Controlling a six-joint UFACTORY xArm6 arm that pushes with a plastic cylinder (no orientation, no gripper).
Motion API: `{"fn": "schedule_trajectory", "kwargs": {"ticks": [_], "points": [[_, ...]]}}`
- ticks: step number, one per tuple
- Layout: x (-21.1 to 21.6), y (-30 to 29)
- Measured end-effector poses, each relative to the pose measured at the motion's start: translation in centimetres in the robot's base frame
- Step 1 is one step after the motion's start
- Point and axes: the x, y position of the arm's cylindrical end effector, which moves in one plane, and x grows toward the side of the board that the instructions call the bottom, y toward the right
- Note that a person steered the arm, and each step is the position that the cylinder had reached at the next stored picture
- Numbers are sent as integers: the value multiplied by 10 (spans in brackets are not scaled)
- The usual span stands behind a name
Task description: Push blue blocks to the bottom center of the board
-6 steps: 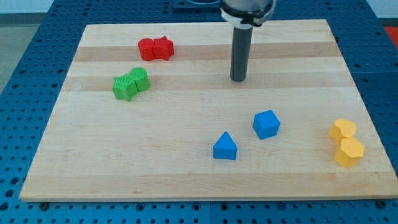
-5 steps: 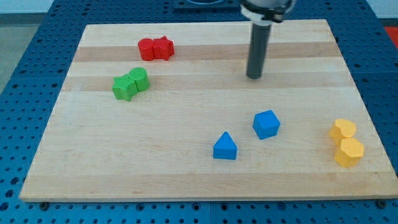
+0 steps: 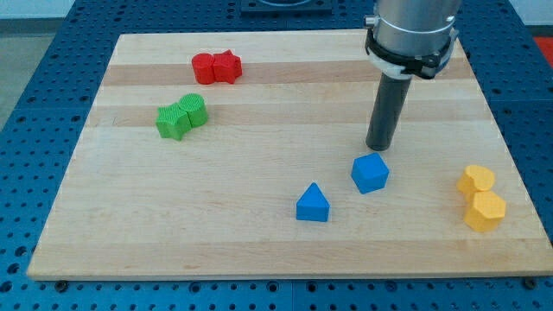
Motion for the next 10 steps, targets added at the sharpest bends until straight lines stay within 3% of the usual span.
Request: {"fn": "schedule_trajectory", "kwargs": {"ticks": [4,10], "points": [[13,29],[92,-93]]}}
